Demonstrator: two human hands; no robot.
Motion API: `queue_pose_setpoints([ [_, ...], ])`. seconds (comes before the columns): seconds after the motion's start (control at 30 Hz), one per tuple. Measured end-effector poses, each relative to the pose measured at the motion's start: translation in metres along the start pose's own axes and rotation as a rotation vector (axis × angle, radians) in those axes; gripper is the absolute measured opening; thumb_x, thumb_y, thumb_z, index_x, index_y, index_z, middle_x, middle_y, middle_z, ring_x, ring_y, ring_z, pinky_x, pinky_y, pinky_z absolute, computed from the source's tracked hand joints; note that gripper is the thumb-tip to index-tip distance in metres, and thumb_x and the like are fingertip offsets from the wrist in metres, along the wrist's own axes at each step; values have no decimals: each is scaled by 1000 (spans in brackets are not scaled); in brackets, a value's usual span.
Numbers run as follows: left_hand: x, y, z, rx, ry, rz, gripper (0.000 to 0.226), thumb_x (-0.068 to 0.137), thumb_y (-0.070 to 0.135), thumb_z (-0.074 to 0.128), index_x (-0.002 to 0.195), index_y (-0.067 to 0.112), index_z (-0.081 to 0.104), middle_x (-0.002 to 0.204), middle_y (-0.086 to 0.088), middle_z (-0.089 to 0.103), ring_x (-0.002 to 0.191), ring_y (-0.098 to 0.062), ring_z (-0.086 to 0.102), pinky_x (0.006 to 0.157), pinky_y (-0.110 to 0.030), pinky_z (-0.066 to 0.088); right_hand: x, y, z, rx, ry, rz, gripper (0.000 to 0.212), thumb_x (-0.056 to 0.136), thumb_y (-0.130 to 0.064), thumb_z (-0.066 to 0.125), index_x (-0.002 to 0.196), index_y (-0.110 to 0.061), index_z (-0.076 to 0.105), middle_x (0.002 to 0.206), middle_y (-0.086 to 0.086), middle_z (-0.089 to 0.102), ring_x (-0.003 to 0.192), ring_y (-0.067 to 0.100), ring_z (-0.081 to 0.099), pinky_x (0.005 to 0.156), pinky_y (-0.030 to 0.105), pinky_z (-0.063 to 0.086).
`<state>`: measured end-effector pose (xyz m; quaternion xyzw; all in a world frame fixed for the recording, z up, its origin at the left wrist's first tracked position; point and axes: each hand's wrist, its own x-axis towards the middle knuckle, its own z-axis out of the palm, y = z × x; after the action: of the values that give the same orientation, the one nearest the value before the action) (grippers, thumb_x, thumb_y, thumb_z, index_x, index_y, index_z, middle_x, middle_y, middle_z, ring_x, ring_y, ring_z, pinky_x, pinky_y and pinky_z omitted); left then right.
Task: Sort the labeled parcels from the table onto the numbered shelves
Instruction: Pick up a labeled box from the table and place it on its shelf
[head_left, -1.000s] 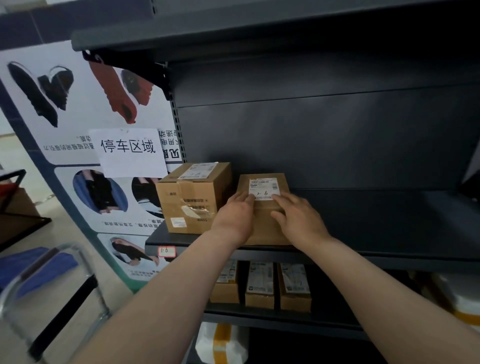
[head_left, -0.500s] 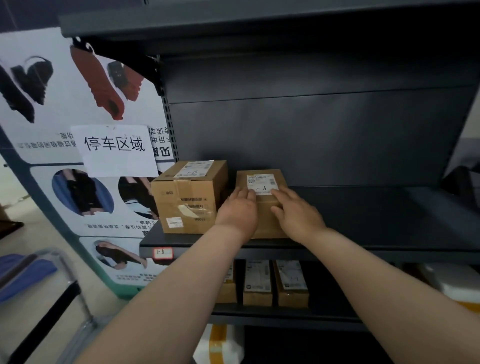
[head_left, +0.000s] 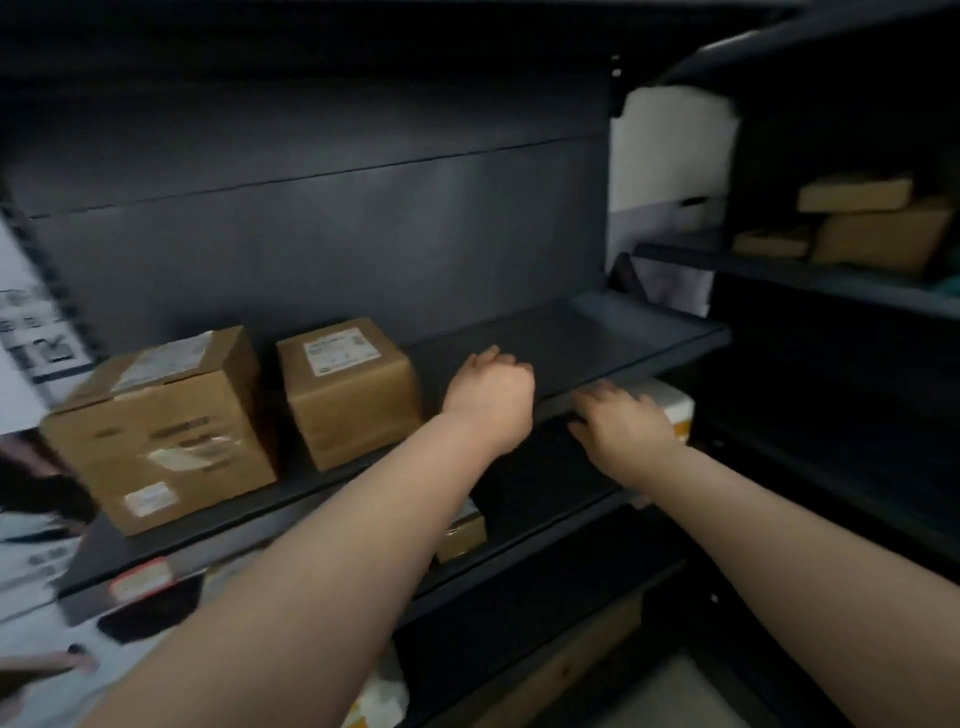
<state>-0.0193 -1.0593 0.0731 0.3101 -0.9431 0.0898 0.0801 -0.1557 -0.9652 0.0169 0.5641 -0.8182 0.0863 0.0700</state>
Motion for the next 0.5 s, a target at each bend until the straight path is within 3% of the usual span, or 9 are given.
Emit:
queue_pose_setpoints([
  [0.1, 10, 54, 22, -30, -27, 192, 30, 94, 19, 53, 122, 14, 61, 123, -8, 59, 116, -26, 52, 94, -37, 48, -60, 56, 1, -39, -120, 219, 46, 99, -42, 40, 139, -19, 43, 140, 3, 47, 135, 23, 36, 106, 43, 34],
  [0.23, -2, 142, 41, -41, -186, 354, 31, 94, 27, 53, 123, 19, 60, 117, -9, 60, 104, -27, 59, 82, -40, 53, -165, 121, -1, -47, -222, 505, 47, 101, -42, 37, 141, -17, 42, 147, 4, 40, 142, 24, 26, 112, 44, 27],
  [0.5, -57, 329, 24, -144, -352, 774, 39, 99, 32, 49, 137, 23, 52, 128, -5, 58, 110, -25, 59, 89, -39, 53, -367, 184, -18, -43, -257, 914, 48, 101, -43, 35, 142, -20, 41, 146, 3, 42, 136, 23, 34, 108, 42, 33],
])
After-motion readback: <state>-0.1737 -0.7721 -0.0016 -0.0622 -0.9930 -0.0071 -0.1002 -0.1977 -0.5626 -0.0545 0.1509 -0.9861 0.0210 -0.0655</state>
